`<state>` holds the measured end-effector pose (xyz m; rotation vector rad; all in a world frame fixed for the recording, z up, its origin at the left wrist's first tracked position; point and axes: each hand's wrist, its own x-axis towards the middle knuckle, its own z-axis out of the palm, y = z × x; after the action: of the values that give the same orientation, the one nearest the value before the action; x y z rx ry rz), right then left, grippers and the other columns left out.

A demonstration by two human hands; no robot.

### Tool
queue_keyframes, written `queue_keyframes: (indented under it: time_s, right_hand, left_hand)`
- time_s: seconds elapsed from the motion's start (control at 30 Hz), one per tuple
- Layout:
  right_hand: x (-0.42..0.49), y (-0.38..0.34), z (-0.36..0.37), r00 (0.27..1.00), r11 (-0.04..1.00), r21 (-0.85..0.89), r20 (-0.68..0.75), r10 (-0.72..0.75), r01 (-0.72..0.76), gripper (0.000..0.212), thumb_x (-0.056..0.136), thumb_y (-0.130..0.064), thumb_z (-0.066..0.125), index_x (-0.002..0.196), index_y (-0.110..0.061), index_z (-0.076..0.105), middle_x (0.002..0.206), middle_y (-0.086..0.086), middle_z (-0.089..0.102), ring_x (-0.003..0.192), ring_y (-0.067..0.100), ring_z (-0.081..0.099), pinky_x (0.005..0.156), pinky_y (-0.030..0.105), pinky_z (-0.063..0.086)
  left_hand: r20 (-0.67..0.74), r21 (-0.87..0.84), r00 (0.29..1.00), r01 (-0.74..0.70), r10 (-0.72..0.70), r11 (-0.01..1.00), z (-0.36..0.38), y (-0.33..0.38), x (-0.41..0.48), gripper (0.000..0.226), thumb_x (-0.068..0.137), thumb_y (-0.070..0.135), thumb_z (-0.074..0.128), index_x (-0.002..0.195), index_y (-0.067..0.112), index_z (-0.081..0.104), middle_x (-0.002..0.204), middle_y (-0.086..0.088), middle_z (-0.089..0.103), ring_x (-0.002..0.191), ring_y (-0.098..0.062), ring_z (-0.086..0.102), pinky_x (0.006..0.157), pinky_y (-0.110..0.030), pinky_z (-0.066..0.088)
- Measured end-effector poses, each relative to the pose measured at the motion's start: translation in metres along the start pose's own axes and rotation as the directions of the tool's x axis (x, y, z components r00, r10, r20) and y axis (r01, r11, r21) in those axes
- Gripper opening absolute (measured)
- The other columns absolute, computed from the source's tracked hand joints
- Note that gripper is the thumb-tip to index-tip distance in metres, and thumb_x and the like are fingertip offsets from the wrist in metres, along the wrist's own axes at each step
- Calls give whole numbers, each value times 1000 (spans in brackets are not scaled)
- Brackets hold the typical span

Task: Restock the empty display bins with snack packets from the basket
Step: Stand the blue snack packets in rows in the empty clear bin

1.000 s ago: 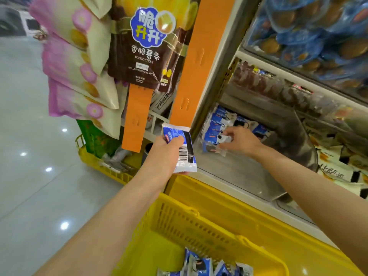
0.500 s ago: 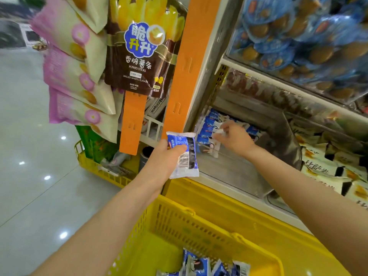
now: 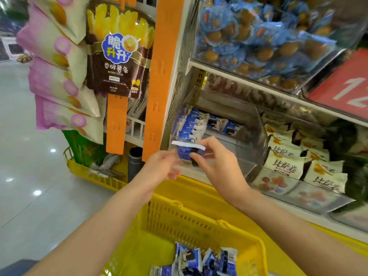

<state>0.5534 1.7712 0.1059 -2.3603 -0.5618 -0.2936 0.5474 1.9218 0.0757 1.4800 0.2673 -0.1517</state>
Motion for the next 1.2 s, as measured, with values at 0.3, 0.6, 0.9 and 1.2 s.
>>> queue_keyframes:
  time_s: [0.3, 0.6, 0.9, 1.2]
  right_hand:
    - [-33, 21, -14, 815, 713, -396, 283, -505, 579, 24, 72, -9, 77, 95, -9, 70, 100, 8, 70, 88, 23, 68, 69, 31, 58]
    - [-35, 30, -14, 995, 987, 130, 52, 90, -96, 49, 90, -26, 58, 135, -27, 37, 122, -20, 45, 107, -17, 45, 86, 0, 39]
    - [-6, 30, -30, 922, 915, 253, 312, 230, -314, 39, 80, -21, 71, 116, -24, 55, 102, -6, 69, 89, 3, 67, 72, 19, 56]
    - [14, 42, -60, 837, 867, 264, 481, 260, -422, 32, 66, -45, 66, 91, -24, 67, 82, -3, 75, 69, 6, 69, 53, 13, 48]
  left_hand:
    - [306, -417, 928, 333, -214, 846, 11, -5, -10, 15, 89, 8, 54, 99, 0, 61, 85, -14, 68, 73, -18, 64, 67, -27, 53]
    - [146, -133, 985, -68, 87, 989, 17, -2, -7, 34, 84, 13, 65, 113, 31, 61, 102, 6, 71, 88, -11, 69, 64, -24, 51]
    - [212, 269, 912, -400, 352, 876, 16, 6, -3, 28, 78, 25, 72, 101, 35, 60, 97, 10, 64, 88, 0, 62, 68, -13, 52]
    - [223, 430, 778, -620, 587, 657, 31, 14, 10, 11, 89, 27, 58, 99, 31, 55, 94, 18, 57, 88, 7, 54, 71, -7, 45]
